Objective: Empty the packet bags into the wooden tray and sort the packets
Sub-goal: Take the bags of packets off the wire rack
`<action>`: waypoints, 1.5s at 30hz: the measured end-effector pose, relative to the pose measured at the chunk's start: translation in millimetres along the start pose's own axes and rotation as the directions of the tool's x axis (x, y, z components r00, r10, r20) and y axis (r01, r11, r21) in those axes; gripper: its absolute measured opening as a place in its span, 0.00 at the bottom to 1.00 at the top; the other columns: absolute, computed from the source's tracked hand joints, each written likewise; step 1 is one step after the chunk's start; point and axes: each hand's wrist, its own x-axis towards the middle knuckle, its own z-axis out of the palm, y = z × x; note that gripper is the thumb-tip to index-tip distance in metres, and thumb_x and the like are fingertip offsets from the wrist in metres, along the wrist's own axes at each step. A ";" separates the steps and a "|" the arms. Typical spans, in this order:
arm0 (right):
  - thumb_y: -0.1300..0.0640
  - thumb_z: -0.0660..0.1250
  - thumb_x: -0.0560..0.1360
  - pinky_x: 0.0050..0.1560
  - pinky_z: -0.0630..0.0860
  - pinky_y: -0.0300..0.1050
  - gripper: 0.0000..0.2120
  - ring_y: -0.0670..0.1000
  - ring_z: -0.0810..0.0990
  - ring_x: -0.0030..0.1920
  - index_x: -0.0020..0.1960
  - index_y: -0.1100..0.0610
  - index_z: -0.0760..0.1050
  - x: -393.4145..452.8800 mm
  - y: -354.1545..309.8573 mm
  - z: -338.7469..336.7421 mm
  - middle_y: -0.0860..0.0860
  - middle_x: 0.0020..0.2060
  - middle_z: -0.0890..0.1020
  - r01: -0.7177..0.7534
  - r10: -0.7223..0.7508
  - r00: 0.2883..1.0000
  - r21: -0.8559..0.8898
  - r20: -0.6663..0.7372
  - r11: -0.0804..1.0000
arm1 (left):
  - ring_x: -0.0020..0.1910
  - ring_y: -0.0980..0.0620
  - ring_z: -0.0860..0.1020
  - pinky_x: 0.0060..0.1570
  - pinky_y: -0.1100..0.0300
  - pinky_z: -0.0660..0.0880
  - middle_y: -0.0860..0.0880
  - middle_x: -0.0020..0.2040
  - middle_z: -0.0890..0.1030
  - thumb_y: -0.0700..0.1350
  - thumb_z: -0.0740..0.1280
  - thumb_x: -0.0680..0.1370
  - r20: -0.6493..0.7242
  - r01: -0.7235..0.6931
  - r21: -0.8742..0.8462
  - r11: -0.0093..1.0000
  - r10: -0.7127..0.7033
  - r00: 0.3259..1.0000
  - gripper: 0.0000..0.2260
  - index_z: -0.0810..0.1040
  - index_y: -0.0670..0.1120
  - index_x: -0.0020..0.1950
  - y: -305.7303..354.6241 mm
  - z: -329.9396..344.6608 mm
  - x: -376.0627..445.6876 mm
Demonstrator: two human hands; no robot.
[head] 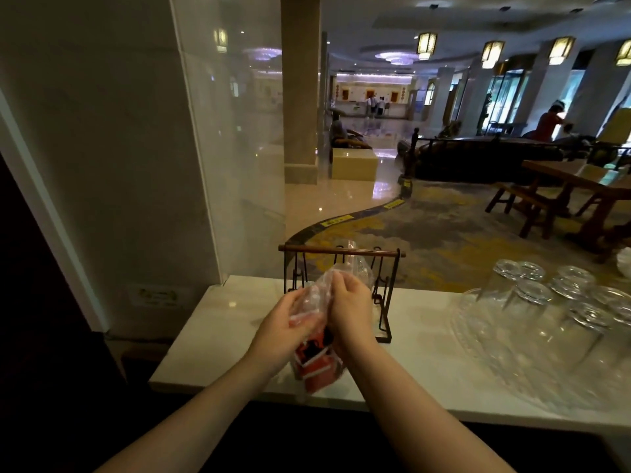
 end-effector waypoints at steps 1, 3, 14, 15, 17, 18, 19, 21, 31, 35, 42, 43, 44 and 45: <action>0.54 0.60 0.79 0.45 0.81 0.50 0.11 0.54 0.84 0.43 0.48 0.57 0.78 -1.9 2.7 1.9 0.56 0.43 0.83 -0.061 0.056 0.997 0.088 0.058 0.994 | 0.47 0.56 0.80 0.44 0.60 0.78 0.54 0.54 0.80 0.47 0.65 0.77 -0.039 0.011 0.004 1.000 -0.011 0.999 0.12 0.71 0.53 0.60 -5.3 -2.9 1.5; 0.54 0.61 0.78 0.46 0.80 0.51 0.10 0.55 0.82 0.44 0.50 0.59 0.77 -1.2 6.6 1.9 0.57 0.43 0.82 -0.113 0.092 0.989 0.194 0.116 0.974 | 0.45 0.50 0.83 0.45 0.51 0.81 0.48 0.50 0.83 0.45 0.64 0.78 -0.095 0.015 0.000 1.000 -0.015 0.995 0.09 0.76 0.48 0.58 -13.1 -12.0 4.8; 0.50 0.54 0.80 0.36 0.75 0.45 0.15 0.50 0.79 0.39 0.67 0.45 0.65 30.4 49.4 -0.1 0.51 0.45 0.82 0.298 -0.239 0.949 -0.833 0.206 0.465 | 0.24 0.53 0.69 0.27 0.55 0.70 0.52 0.26 0.72 0.54 0.59 0.79 -0.061 -0.134 0.802 0.582 0.302 0.951 0.18 0.64 0.63 0.68 -17.7 -51.0 58.0; 0.48 0.53 0.81 0.36 0.75 0.45 0.15 0.52 0.80 0.39 0.67 0.46 0.65 32.0 48.8 2.9 0.52 0.43 0.83 0.283 -0.218 0.955 -0.826 0.199 0.488 | 0.27 0.52 0.71 0.30 0.55 0.73 0.52 0.28 0.72 0.56 0.58 0.79 -0.026 -0.136 0.846 0.515 0.294 0.956 0.20 0.61 0.64 0.70 -17.6 -49.4 63.1; 0.43 0.51 0.80 0.40 0.75 0.48 0.18 0.56 0.81 0.45 0.65 0.50 0.68 35.8 44.7 8.8 0.55 0.46 0.83 0.236 -0.177 0.971 -0.796 0.163 0.557 | 0.31 0.50 0.74 0.33 0.53 0.76 0.51 0.31 0.74 0.59 0.56 0.79 -0.008 -0.115 0.881 0.459 0.257 0.966 0.20 0.59 0.67 0.71 -18.1 -47.2 72.6; 0.42 0.53 0.79 0.41 0.74 0.48 0.19 0.58 0.81 0.48 0.63 0.52 0.69 37.1 42.5 11.6 0.56 0.48 0.83 0.216 -0.162 0.975 -0.801 0.150 0.559 | 0.31 0.49 0.75 0.33 0.53 0.76 0.50 0.32 0.75 0.59 0.56 0.79 -0.019 -0.106 0.877 0.469 0.254 0.967 0.19 0.60 0.67 0.71 -18.4 -46.5 76.3; 0.43 0.55 0.79 0.41 0.73 0.48 0.18 0.59 0.81 0.49 0.62 0.54 0.69 38.6 41.5 13.8 0.56 0.49 0.82 0.209 -0.157 0.977 -0.815 0.146 0.541 | 0.31 0.48 0.75 0.32 0.54 0.74 0.49 0.33 0.76 0.59 0.55 0.79 -0.034 -0.099 0.872 0.479 0.260 0.965 0.18 0.62 0.67 0.70 -19.0 -45.7 78.2; 0.51 0.60 0.78 0.42 0.76 0.51 0.13 0.59 0.81 0.48 0.59 0.57 0.69 39.6 39.7 14.9 0.56 0.48 0.82 0.242 -0.190 0.967 -0.852 0.171 0.463 | 0.33 0.46 0.77 0.32 0.55 0.73 0.46 0.36 0.80 0.58 0.55 0.80 -0.040 -0.107 0.889 0.446 0.307 0.951 0.18 0.64 0.66 0.70 -21.0 -43.3 79.5; 0.65 0.64 0.74 0.41 0.78 0.45 0.13 0.51 0.80 0.44 0.54 0.52 0.71 2.4 -3.4 -29.2 0.49 0.48 0.80 0.631 -0.527 0.732 -0.722 0.431 0.285 | 0.40 0.42 0.80 0.36 0.52 0.75 0.44 0.43 0.82 0.54 0.50 0.82 -0.031 -0.074 0.958 0.276 0.357 0.934 0.18 0.58 0.63 0.73 -28.5 -37.6 81.9; 0.64 0.63 0.73 0.37 0.71 0.38 0.09 0.48 0.74 0.40 0.50 0.54 0.73 -12.2 -33.3 -48.1 0.47 0.43 0.75 0.707 -0.656 0.658 -0.603 0.369 0.370 | 0.41 0.43 0.80 0.37 0.52 0.77 0.44 0.45 0.83 0.57 0.48 0.82 -0.040 -0.104 0.906 0.410 0.328 0.944 0.18 0.61 0.63 0.72 -32.5 -38.0 87.1; 0.70 0.63 0.73 0.44 0.75 0.41 0.13 0.45 0.75 0.44 0.46 0.51 0.73 -17.4 -24.1 -56.7 0.45 0.44 0.75 0.704 -0.502 0.706 -0.568 0.499 0.426 | 0.37 0.61 0.76 0.37 0.58 0.75 0.64 0.54 0.77 0.75 0.39 0.69 0.012 -0.300 0.693 0.656 0.406 0.914 0.37 0.60 0.61 0.73 -15.3 -41.1 51.2; 0.69 0.63 0.73 0.44 0.73 0.36 0.13 0.43 0.74 0.43 0.46 0.52 0.73 -18.0 -19.4 -55.4 0.44 0.44 0.75 0.697 -0.485 0.715 -0.570 0.503 0.436 | 0.37 0.64 0.76 0.39 0.59 0.76 0.67 0.56 0.74 0.77 0.40 0.66 0.065 -0.352 0.652 0.671 0.413 0.908 0.39 0.57 0.62 0.73 -11.9 -37.5 42.3; 0.69 0.63 0.74 0.44 0.71 0.32 0.12 0.40 0.74 0.43 0.45 0.52 0.73 -19.3 -15.0 -53.1 0.43 0.44 0.74 0.693 -0.471 0.720 -0.568 0.510 0.444 | 0.38 0.65 0.77 0.43 0.60 0.76 0.68 0.58 0.72 0.78 0.42 0.65 0.111 -0.375 0.622 0.687 0.397 0.911 0.40 0.57 0.62 0.73 -9.8 -32.9 36.0; 0.68 0.63 0.74 0.43 0.70 0.30 0.11 0.37 0.73 0.42 0.45 0.52 0.73 -20.4 -10.4 -49.9 0.42 0.44 0.74 0.692 -0.459 0.721 -0.557 0.518 0.458 | 0.42 0.65 0.78 0.47 0.59 0.76 0.68 0.58 0.73 0.77 0.47 0.66 0.141 -0.365 0.610 0.703 0.357 0.924 0.39 0.58 0.62 0.73 -9.0 -28.5 32.8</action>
